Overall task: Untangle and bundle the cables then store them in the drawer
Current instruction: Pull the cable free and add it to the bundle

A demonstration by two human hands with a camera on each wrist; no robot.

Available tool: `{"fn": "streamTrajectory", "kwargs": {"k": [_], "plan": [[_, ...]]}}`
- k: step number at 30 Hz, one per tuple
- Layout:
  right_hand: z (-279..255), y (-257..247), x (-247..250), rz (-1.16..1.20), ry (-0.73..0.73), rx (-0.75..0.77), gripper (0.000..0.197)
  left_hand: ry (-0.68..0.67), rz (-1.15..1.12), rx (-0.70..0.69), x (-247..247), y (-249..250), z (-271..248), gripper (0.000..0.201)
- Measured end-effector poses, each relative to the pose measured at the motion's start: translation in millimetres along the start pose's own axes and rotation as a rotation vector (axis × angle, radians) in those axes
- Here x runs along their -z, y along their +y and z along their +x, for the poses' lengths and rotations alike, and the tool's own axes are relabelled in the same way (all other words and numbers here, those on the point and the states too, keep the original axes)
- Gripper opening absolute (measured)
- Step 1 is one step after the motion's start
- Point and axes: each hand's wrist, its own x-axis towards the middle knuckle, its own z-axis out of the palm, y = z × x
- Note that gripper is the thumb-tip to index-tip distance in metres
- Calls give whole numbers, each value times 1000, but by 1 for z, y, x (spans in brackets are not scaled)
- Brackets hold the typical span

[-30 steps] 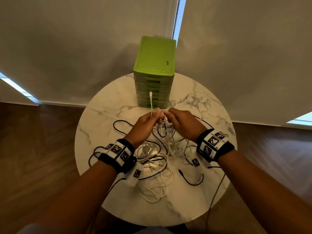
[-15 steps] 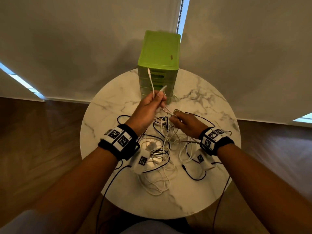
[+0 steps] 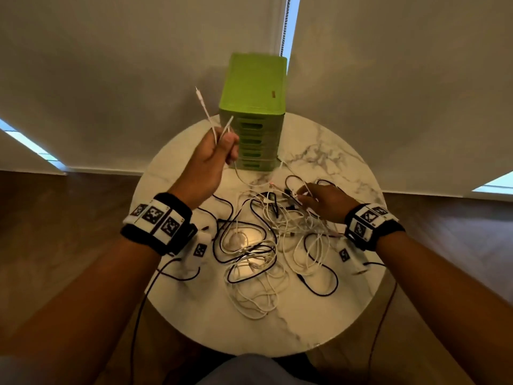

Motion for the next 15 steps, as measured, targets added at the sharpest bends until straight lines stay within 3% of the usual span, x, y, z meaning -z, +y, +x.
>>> {"fn": "streamTrajectory", "kwargs": {"k": [3, 6, 8, 12, 15], "plan": [[-12, 13, 9, -15, 30, -53, 58, -168, -80, 45, -32, 2, -11, 24], [-42, 13, 12, -67, 124, 101, 90, -324, -160, 47, -68, 13, -14, 22], [-66, -2, 10, 14, 169, 228, 84, -398, -186, 10, -93, 19, -14, 22], [-107, -21, 10, 172, 126, 247, 26, -423, -182, -87, -131, 31, -8, 22], [-137, -16, 11, 129, 194, 259, 31, -402, -154, -111, -146, 32, -3, 21]]}}
